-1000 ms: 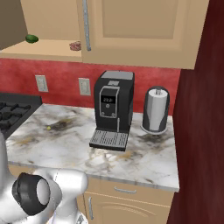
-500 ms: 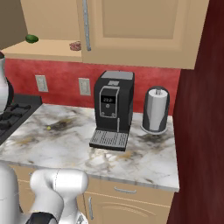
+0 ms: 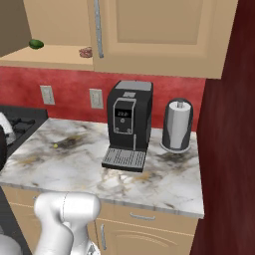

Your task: Pick the bar soap and spray from the cabinet and place them on the counter.

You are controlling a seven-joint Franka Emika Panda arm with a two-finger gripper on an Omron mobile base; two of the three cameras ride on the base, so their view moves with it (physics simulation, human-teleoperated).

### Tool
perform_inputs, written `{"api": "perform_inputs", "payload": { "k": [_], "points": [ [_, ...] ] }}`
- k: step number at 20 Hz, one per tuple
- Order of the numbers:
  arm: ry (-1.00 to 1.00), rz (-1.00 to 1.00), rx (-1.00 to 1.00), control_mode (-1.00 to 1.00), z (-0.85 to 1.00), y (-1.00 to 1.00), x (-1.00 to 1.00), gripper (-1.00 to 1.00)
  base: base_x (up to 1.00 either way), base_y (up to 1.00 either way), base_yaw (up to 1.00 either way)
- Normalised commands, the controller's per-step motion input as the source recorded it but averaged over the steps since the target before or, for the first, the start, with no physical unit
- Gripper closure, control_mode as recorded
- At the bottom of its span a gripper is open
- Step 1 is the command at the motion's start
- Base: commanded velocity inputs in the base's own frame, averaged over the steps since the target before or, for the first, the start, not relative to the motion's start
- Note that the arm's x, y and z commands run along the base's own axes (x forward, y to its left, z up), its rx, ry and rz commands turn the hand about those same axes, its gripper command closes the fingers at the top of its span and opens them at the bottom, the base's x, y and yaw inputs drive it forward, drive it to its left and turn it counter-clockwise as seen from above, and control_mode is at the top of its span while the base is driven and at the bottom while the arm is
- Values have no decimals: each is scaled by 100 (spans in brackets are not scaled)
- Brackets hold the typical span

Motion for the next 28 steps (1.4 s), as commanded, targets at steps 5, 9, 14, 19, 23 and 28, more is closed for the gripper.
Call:
{"api": "perform_inputs", "payload": {
  "k": [5,9,14,19,23,28],
  "points": [
    [-50,0,-15,-100,0,-58,-26,-100,0,0,0],
    [-46,-4,-13,-100,2,-47,-15,-100,0,0,0],
    [-42,-6,-12,-100,6,-40,-1,-100,0,0,0],
    [-40,-6,-7,-100,19,-34,3,-100,0,0,0],
    [-34,-4,0,-100,38,-28,22,-100,0,0,0],
    [-27,-1,4,-100,42,-22,35,-100,0,0,0]
  ]
}}
